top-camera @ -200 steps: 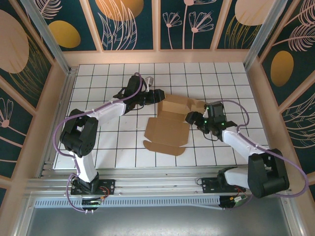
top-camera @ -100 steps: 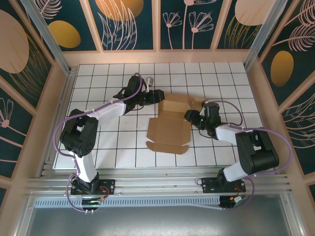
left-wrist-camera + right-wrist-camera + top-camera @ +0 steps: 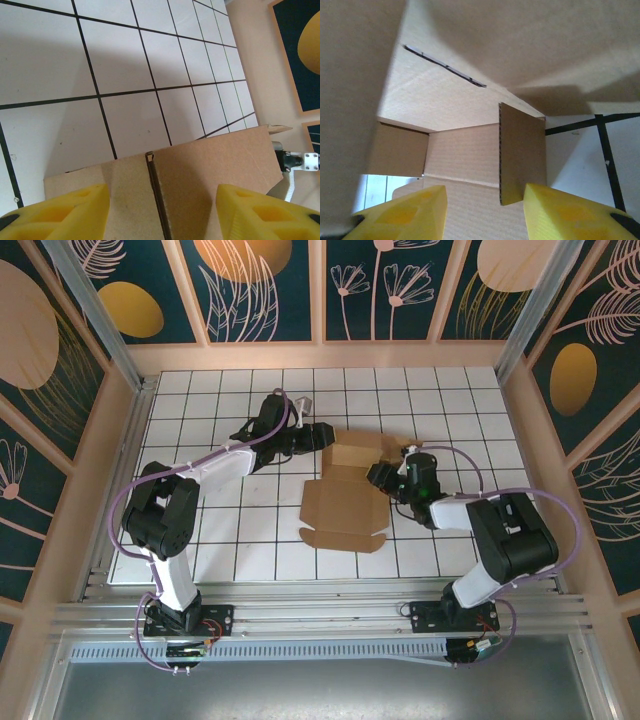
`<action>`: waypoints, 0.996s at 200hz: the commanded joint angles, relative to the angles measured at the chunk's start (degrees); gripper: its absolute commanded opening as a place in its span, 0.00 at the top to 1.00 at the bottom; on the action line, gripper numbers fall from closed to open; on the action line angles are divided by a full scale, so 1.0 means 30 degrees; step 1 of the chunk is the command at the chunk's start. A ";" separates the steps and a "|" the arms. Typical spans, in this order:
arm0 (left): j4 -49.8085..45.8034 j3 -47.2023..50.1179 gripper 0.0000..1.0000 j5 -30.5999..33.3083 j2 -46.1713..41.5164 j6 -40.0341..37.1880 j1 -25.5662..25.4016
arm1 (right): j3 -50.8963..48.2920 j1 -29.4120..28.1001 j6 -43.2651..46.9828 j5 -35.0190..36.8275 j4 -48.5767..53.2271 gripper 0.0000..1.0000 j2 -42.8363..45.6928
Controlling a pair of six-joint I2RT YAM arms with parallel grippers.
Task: Fold the paper box
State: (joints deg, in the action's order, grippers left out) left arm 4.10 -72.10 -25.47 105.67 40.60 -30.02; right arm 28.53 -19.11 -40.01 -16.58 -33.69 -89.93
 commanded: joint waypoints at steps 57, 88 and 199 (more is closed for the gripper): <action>0.0003 0.0096 0.42 0.0149 -0.0148 -0.0232 -0.0093 | -0.1173 0.0868 0.5928 0.1215 0.3892 0.31 0.7692; 0.0413 0.0272 0.44 0.0129 -0.0244 -0.0052 -0.0099 | -0.3642 0.1800 0.9517 0.5077 0.2541 0.13 1.1361; 0.0275 0.0067 0.44 -0.0283 -0.0104 -0.0626 -0.0099 | 0.0511 0.6277 1.1020 -0.6510 -0.3601 0.10 0.2099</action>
State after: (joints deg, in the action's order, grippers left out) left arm 4.60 -71.77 -25.50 105.65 40.12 -30.02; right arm 28.25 -1.19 -7.49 -28.67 -35.38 -79.61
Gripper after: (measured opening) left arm 0.562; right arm 0.918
